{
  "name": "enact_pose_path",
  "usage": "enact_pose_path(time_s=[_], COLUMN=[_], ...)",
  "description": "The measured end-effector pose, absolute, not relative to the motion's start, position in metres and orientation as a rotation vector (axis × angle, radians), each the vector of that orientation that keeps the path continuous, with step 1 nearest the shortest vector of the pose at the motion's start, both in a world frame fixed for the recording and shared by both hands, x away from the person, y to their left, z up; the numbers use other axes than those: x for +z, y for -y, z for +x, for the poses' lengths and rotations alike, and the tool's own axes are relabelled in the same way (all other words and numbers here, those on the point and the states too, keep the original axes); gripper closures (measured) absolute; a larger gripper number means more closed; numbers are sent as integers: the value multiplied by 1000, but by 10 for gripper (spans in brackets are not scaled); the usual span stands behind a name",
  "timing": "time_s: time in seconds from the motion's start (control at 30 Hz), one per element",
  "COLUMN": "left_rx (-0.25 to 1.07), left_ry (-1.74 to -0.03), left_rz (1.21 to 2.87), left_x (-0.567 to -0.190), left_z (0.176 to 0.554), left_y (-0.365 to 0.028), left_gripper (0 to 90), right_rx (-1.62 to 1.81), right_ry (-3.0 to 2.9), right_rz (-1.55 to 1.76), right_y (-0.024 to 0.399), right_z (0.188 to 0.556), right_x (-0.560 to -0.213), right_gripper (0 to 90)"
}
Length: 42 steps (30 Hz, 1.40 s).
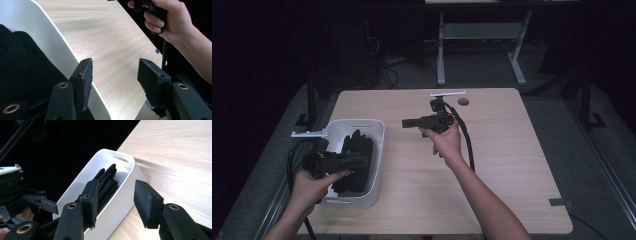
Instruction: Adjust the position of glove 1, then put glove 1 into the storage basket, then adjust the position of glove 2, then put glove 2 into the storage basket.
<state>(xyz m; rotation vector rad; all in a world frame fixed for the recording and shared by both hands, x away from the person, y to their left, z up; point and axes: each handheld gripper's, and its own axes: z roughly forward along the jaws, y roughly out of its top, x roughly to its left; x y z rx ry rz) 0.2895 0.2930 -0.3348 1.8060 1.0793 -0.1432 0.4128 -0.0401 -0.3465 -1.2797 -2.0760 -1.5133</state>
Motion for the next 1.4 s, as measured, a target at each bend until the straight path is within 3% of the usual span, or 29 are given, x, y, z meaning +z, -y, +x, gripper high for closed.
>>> enact_pose_path(time_s=[1.4], left_rx=[-184], left_ry=[-1018], left_rz=[1857], left_x=[-335], left_z=[295], left_y=[-254], left_gripper=[384], right_rx=[-1531], right_ry=[2016], right_rz=[-1429], right_y=[111], right_z=[397], right_x=[-361], right_gripper=[536])
